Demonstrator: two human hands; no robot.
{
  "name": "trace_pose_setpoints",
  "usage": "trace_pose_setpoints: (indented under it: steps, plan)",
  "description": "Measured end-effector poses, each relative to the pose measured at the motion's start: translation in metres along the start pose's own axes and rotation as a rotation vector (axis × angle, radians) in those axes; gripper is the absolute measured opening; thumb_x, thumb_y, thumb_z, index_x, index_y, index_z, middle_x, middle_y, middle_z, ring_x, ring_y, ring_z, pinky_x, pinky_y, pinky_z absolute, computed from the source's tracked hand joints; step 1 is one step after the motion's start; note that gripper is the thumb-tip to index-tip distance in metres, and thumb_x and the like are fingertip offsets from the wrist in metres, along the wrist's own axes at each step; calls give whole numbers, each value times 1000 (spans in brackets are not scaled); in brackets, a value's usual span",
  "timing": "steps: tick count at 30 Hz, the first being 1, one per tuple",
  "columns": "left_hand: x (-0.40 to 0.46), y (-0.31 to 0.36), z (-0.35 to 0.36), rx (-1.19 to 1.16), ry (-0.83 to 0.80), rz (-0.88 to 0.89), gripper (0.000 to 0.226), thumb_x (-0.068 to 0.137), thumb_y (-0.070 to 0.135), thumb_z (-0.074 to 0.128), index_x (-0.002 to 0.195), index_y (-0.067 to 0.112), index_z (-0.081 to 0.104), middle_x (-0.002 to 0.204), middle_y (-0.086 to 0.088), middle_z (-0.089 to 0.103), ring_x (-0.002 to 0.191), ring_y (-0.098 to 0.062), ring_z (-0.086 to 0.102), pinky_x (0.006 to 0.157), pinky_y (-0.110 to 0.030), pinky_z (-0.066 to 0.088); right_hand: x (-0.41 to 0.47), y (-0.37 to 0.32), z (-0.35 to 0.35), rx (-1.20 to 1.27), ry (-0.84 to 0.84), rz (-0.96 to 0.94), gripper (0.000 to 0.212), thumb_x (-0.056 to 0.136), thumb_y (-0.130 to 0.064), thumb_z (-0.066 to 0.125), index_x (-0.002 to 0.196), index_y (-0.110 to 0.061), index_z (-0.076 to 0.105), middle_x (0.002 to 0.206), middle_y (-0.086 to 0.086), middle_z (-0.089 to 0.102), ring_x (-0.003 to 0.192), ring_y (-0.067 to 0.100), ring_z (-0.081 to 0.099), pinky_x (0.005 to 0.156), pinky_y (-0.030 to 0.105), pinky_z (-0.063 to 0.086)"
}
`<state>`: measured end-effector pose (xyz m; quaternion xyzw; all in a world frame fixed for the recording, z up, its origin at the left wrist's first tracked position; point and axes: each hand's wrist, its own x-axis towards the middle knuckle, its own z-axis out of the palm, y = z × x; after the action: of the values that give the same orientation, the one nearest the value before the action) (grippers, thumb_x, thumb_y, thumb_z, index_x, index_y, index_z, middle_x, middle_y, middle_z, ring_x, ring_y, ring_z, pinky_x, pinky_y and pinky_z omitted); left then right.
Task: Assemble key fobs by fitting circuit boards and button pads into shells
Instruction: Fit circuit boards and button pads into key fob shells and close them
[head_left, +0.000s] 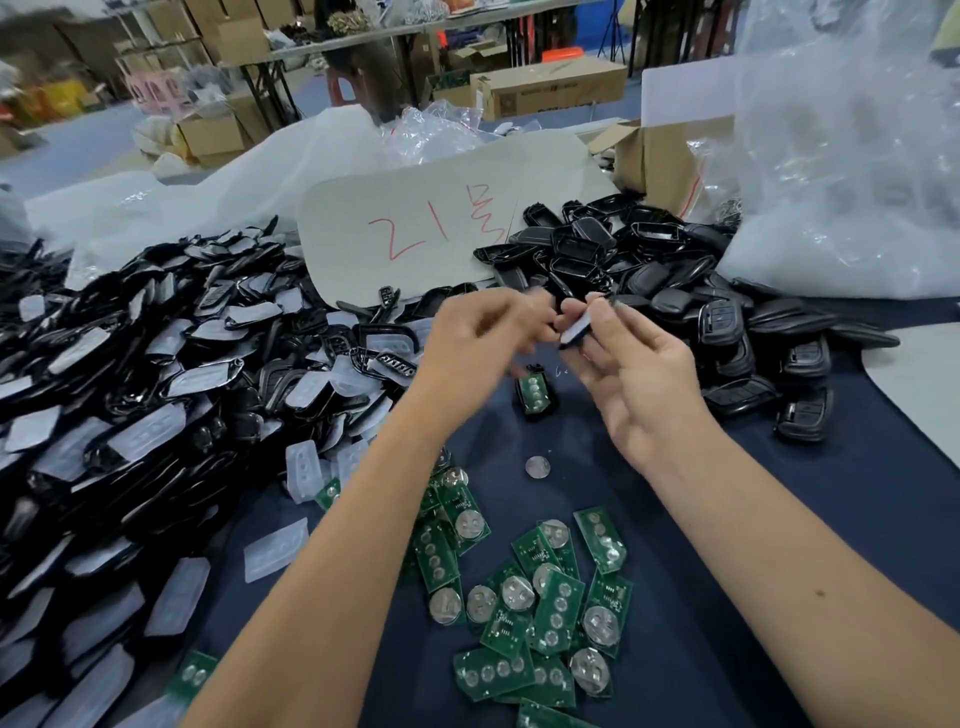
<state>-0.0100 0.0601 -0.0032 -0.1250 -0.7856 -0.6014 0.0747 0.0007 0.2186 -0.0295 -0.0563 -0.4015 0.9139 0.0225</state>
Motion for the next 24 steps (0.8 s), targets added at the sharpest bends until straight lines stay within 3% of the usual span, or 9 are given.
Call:
trace_pose_setpoints:
  steps: [1,3,6,9,11,15,19,21,24]
  plan:
    - [1,-3,-3,-85,51,-102,36,102,44,55,90,19,77,84,-3,76,65,-14,62,49,-26,49,1,-5,0,95,-36,42,23,90,-17,69,108,-3,68,104,12,78,101,25,74,93,37,61]
    - [3,-11,-9,117,90,-209,45,105,53,46,94,19,75,84,2,74,66,-13,59,53,-22,44,1,-14,-2,281,-148,139,32,88,-28,65,110,-4,67,105,8,77,97,19,74,89,32,61]
    - [2,-22,-10,639,-133,-185,39,86,65,66,102,30,71,87,18,66,82,-3,62,71,-26,48,-1,-18,-4,401,-257,206,33,91,-32,62,104,-5,76,110,6,76,99,17,73,93,32,59]
    - [2,-23,-6,716,-201,-116,39,73,58,84,100,33,68,90,19,63,80,4,59,72,-29,49,-5,-19,-3,402,-308,210,32,91,-31,61,102,-8,80,114,5,76,104,17,73,96,33,58]
    - [2,-22,-7,635,-193,-89,37,72,50,89,96,36,64,90,16,64,70,1,57,71,-31,52,-6,-19,-4,403,-336,201,32,91,-31,62,107,-8,78,116,5,75,106,17,72,97,33,58]
    - [-1,-23,-8,255,-151,-154,30,85,23,84,100,27,58,64,3,58,57,-13,56,59,-38,62,-3,-18,-7,363,-376,207,33,91,-29,61,117,-11,71,121,5,72,114,19,67,99,34,57]
    - [-1,-17,-7,-235,-28,-398,20,93,10,76,106,18,64,89,-17,64,61,-28,73,57,-27,60,1,-13,-7,106,-298,186,33,90,-24,63,120,-10,69,107,4,73,99,16,69,88,28,60]
    - [0,-18,-8,-340,44,-440,18,94,7,74,108,14,66,99,-19,66,70,-26,74,61,-29,61,2,-9,-5,-41,-233,190,36,84,-23,68,117,-7,71,99,4,76,89,14,70,82,25,59]
    - [3,-19,-9,-445,84,-453,20,96,-2,66,111,12,67,103,-18,70,80,-30,75,67,-35,63,2,-4,-4,-126,-207,193,35,81,-22,71,112,-7,72,96,4,77,88,13,70,85,27,56]
